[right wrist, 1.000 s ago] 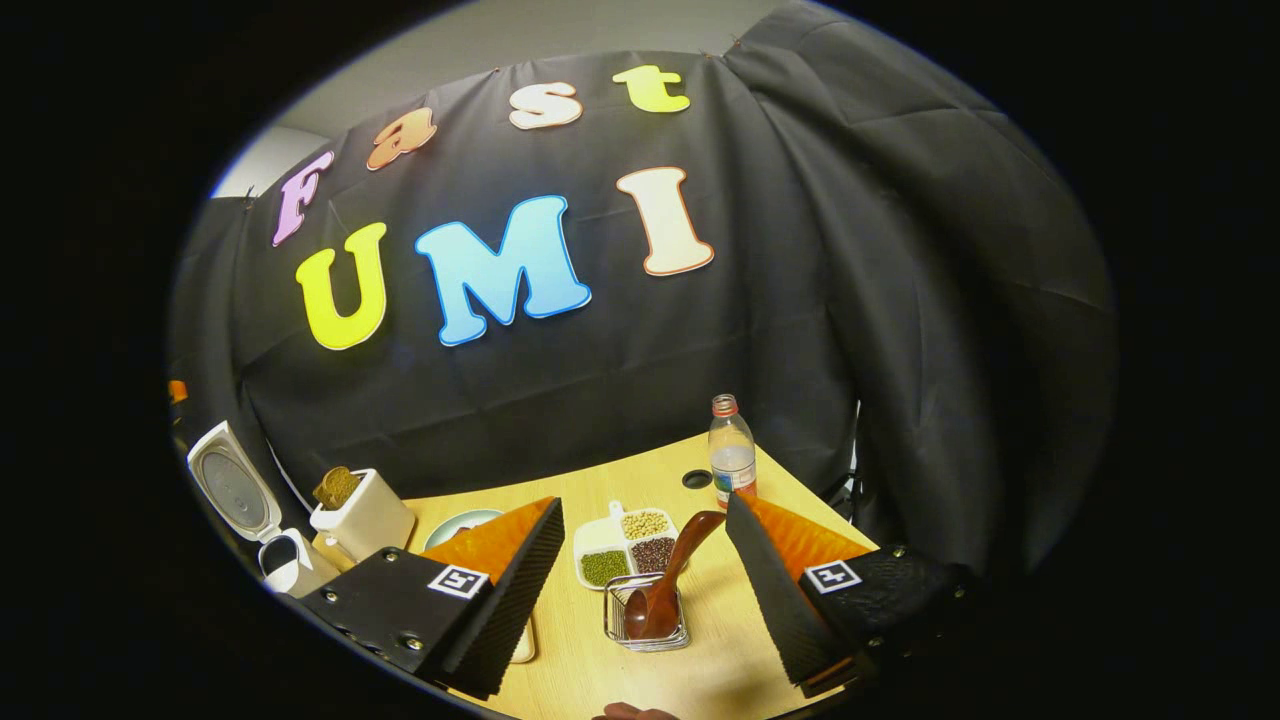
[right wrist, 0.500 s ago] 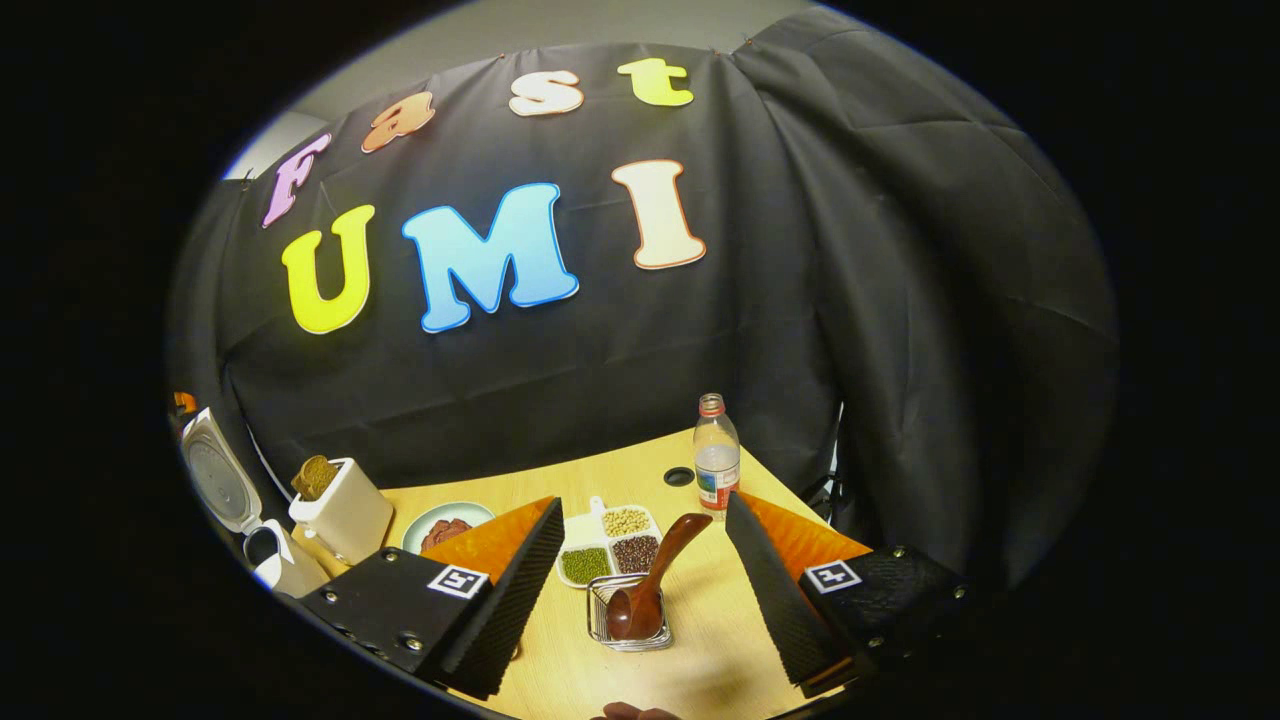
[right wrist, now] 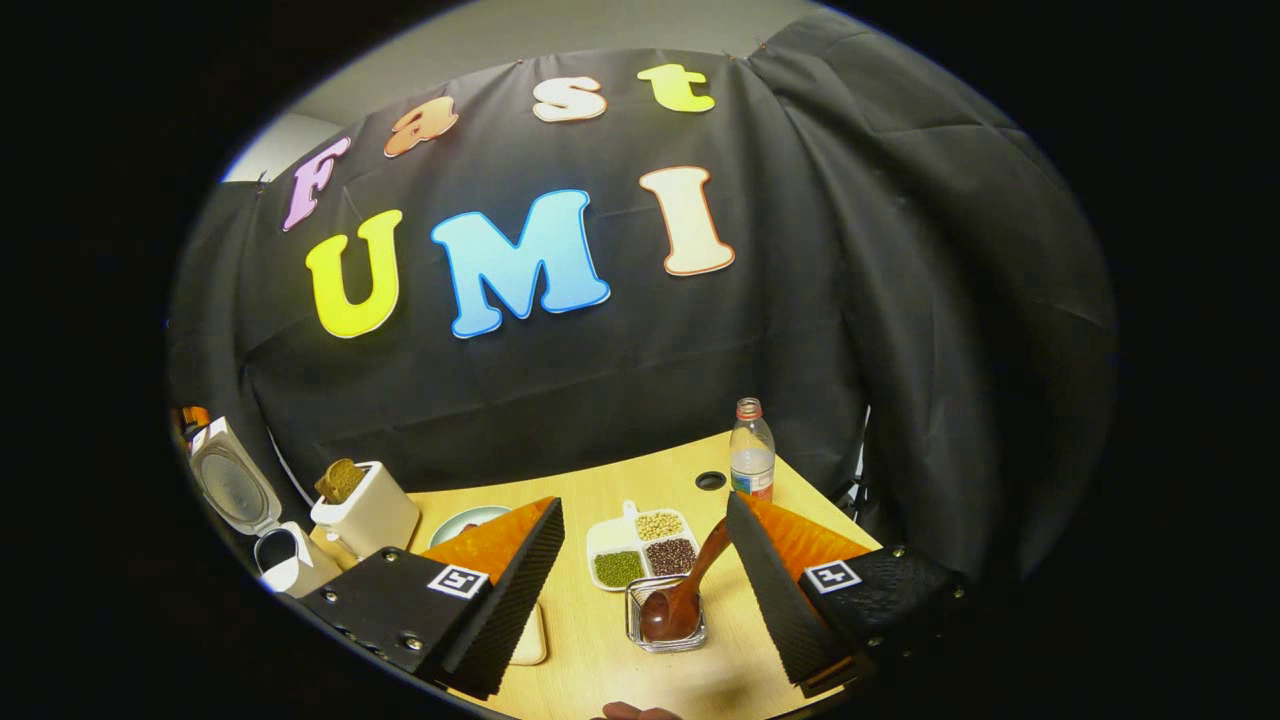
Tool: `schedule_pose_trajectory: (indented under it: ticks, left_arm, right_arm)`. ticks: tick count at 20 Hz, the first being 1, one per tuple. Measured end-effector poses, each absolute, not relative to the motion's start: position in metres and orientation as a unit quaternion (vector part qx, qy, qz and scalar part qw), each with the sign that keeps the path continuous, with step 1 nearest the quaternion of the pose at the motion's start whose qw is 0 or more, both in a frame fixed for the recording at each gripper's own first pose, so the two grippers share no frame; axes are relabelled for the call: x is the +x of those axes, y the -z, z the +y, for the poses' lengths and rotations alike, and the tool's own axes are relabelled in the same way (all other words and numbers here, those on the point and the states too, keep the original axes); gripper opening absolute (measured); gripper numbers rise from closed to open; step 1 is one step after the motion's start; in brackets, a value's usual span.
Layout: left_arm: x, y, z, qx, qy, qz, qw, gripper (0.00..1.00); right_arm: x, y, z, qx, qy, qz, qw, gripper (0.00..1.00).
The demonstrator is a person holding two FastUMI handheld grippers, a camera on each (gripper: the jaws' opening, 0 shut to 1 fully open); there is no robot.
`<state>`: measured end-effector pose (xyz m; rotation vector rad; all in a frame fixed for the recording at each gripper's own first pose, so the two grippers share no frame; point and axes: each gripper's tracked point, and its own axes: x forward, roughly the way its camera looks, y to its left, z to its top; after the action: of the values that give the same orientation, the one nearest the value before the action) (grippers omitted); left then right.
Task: Close the left gripper, press the button to open the rice cooker; take a wooden spoon from the chopstick holder with the right hand, scoop a spoonful of rice and pour it into the rice cooker, then put the wooden spoon back into the chopstick holder.
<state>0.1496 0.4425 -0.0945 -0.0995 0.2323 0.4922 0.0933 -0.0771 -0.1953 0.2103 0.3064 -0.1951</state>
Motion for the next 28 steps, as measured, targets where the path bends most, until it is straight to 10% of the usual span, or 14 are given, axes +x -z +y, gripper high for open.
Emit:
schedule_pose_trajectory:
  ticks: [28]
  left_arm:
    - [0.036,0.259,0.318,-0.083,-0.247,0.220,0.940,0.93]
  right_arm:
    - [0.067,0.182,-0.114,0.087,0.073,0.154,0.982,0.99]
